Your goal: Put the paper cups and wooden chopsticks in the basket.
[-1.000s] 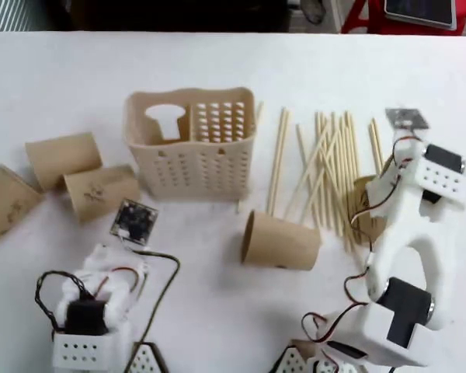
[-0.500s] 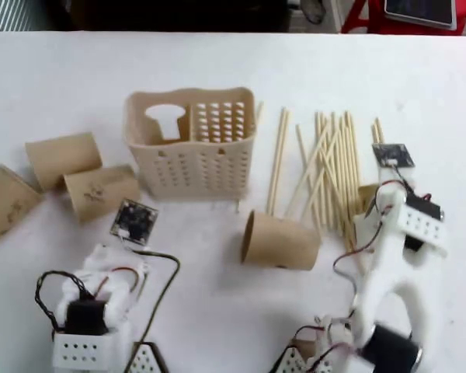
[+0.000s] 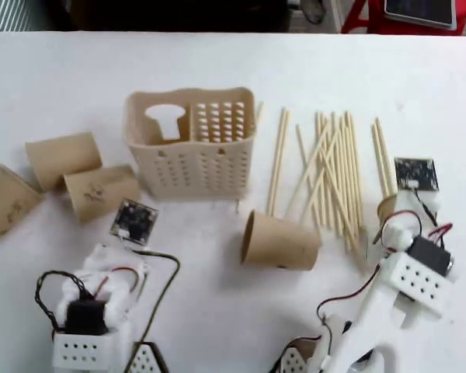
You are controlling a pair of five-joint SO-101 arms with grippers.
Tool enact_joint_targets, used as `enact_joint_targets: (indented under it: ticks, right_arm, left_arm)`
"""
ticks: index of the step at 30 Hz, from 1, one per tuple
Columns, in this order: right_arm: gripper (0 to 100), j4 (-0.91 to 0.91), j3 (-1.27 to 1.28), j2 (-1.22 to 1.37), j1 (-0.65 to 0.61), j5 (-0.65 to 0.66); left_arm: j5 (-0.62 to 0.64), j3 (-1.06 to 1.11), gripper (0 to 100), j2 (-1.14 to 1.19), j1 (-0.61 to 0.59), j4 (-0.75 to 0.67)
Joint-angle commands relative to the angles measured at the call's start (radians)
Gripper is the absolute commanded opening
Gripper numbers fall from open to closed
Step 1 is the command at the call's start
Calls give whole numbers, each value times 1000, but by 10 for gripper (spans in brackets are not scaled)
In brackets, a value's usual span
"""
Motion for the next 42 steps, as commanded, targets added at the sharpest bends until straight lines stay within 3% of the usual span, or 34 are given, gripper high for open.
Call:
enact_joint_targets:
  ticks: [1, 16, 21, 27, 37, 42]
  right_arm:
    - [331, -19, 43, -31, 25, 17]
    - [354, -31, 80, -36, 47, 129]
    - [354, -245, 92, 16, 58, 129]
    - [354, -309, 91, 197, 53, 129]
    - [354, -341, 91, 381, 331, 129]
    - [354, -348, 92, 460, 358, 129]
  left_arm:
    - [-3, -2, 24, -7, 10, 6]
    - [-3, -2, 24, -7, 10, 6]
    - [-3, -2, 24, -7, 10, 6]
    - [-3, -2, 24, -7, 10, 6]
    - [-3, -2, 24, -7, 10, 6]
    - [-3, -2, 24, -7, 10, 6]
